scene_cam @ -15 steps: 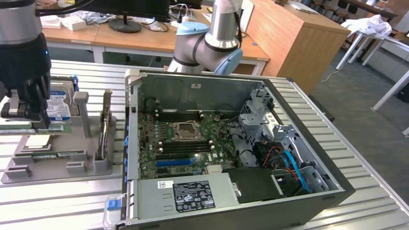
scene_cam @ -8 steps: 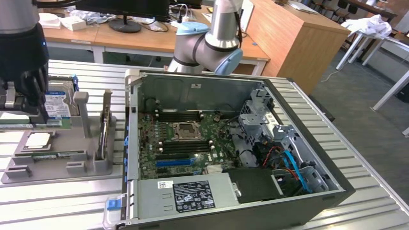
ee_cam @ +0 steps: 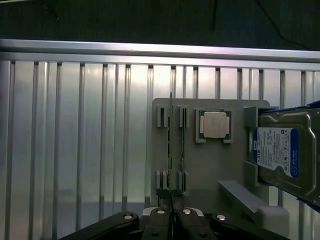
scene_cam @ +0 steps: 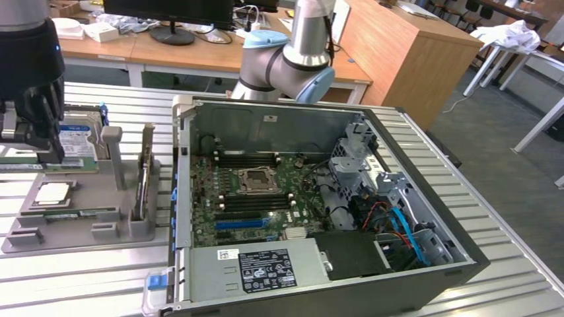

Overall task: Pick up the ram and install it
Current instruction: 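Pick up the ram and move it above insertion slot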

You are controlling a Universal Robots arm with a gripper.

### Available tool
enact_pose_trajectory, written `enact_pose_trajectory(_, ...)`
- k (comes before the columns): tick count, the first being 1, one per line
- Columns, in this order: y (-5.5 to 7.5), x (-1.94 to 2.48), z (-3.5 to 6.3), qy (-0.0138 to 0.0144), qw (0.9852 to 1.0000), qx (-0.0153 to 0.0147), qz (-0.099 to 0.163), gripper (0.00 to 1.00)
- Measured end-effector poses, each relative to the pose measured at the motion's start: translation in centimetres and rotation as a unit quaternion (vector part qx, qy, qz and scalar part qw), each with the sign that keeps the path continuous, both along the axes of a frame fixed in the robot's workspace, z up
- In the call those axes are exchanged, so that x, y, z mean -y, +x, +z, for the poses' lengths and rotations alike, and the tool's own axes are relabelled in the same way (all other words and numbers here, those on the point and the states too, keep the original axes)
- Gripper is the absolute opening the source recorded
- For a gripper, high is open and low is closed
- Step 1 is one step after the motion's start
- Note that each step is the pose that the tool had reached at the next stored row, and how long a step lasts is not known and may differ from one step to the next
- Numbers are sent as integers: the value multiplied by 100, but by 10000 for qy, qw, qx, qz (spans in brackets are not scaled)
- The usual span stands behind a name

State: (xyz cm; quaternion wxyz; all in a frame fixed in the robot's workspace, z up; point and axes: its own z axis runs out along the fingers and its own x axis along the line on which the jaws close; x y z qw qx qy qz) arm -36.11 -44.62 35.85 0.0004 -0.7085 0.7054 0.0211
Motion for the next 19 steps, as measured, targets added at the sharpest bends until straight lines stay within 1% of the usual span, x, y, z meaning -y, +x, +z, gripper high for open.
enact_pose_trajectory(19, 2, 0, 327, 0, 10000, 0, 0, 11)
